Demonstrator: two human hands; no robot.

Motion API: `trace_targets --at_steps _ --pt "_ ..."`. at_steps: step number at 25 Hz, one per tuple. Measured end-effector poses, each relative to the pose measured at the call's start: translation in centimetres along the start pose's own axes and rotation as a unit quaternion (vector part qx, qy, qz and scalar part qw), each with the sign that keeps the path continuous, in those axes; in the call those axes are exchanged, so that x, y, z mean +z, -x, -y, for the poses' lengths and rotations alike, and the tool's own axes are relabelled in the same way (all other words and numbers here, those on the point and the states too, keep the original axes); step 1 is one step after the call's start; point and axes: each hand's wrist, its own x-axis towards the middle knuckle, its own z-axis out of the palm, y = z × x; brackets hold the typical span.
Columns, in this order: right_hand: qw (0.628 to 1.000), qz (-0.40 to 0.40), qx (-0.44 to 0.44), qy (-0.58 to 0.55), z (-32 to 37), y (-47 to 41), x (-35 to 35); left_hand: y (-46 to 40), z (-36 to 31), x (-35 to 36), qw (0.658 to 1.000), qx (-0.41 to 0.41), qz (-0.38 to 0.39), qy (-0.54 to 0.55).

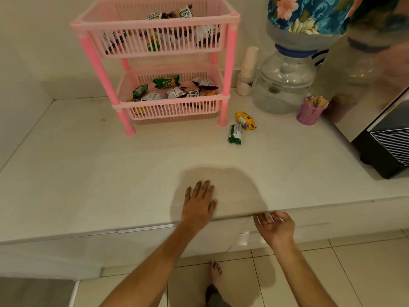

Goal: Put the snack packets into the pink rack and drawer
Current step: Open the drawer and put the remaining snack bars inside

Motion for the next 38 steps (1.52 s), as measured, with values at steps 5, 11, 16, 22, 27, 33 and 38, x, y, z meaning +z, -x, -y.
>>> trace_targets --at_steps 5,11,16,22,27,33,38 --pt "0.999 0.031 0.007 0.01 -0.3 0.9 -1.4 0.0 -0.1 -0.2 1.0 -0.001 0.004 0.002" --pt "0.996 0.005 -0.015 0.09 -0.3 3.2 -5.2 0.0 -0.2 -0.1 1.0 0.001 0.006 0.002" --pt "0.763 -0.1 -0.291 0.569 0.2 5.6 -9.6 -0.1 -0.3 -0.3 1.0 0.001 0.005 0.005" --pt "0.358 -0.067 -0.511 0.778 2.2 5.9 -11.5 0.0 -1.4 -0.6 1.0 -0.005 0.018 -0.006" --pt "0.32 -0.029 -0.429 0.844 2.7 6.7 -11.9 0.1 -1.7 -1.0 1.0 -0.009 0.028 -0.01" --pt "0.298 -0.029 -0.338 0.892 3.8 7.8 -10.2 -0.2 -1.9 -1.9 1.0 -0.003 -0.002 -0.01" --pt "0.292 0.034 -0.224 0.929 5.3 7.3 -9.0 -2.1 -2.8 -2.4 0.999 0.001 -0.044 0.024"
